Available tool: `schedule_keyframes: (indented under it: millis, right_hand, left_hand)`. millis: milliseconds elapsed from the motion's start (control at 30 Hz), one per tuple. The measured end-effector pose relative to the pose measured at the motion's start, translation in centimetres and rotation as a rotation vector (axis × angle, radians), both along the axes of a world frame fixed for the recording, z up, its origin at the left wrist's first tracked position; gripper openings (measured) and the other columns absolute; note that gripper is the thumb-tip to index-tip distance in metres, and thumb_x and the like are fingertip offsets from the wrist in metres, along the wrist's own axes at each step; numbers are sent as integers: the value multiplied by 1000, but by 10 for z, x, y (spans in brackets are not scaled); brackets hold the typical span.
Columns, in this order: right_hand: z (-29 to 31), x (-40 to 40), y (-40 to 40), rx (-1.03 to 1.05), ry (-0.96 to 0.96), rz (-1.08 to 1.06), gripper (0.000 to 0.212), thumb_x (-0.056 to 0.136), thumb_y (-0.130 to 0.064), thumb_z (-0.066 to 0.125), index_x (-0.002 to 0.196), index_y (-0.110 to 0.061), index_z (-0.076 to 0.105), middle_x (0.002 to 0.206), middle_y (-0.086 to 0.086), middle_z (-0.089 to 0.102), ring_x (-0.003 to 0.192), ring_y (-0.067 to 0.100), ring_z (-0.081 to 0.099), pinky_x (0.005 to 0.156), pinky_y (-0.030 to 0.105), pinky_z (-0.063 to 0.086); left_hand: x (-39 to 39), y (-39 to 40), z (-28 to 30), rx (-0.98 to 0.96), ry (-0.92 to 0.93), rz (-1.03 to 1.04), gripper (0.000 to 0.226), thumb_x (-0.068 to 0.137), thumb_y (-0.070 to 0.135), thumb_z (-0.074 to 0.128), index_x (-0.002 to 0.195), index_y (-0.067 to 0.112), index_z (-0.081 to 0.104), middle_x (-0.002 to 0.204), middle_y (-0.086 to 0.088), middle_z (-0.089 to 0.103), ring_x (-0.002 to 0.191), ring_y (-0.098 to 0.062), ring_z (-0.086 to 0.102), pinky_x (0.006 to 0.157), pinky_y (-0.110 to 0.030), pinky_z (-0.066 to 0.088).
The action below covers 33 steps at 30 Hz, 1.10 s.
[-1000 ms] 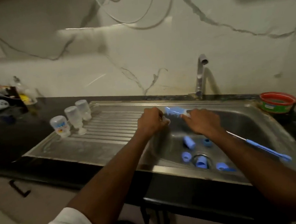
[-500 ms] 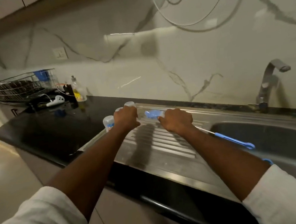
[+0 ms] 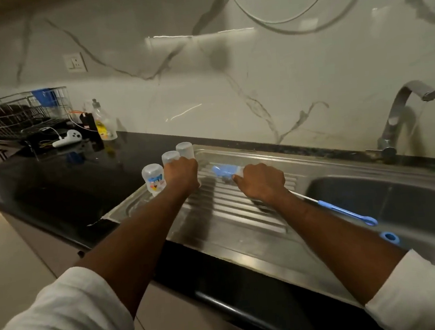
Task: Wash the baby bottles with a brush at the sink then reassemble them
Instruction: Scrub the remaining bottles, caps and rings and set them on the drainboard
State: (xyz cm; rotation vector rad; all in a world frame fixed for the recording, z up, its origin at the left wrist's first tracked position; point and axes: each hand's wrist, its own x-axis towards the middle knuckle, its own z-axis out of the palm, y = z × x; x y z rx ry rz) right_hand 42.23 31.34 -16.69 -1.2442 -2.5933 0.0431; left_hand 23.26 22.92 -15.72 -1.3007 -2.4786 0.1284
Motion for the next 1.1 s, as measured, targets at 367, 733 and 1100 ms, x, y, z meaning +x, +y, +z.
schedule_keyframes:
  millis: [367, 733, 1100]
  right_hand:
    - [23, 94, 15, 28, 86, -94, 56, 100, -63, 34, 127, -23, 64, 127, 7, 67, 115, 30, 63, 91, 40, 47]
    - [-13, 288, 68, -84, 17, -414, 51, 98, -60, 45, 125, -22, 66, 129, 10, 66, 115, 31, 63, 92, 41, 48]
    - [-59, 350, 116, -360, -239, -518, 25, 98, -27, 55, 116, -17, 68, 99, 1, 70, 89, 19, 60, 84, 33, 43]
  left_hand:
    - [81, 39, 30, 142, -97, -233, 36, 86, 52, 72, 107, 23, 68, 111, -5, 67, 102, -26, 65, 80, -37, 50]
    - [277, 130, -47, 62, -380, -554, 36, 80, 49, 67, 108, 28, 72, 107, -5, 71, 99, -28, 69, 86, -41, 57]
    - [353, 211, -138, -584, -527, -927, 40, 90, 34, 70, 130, 31, 63, 117, 7, 68, 102, -14, 63, 92, -29, 47]
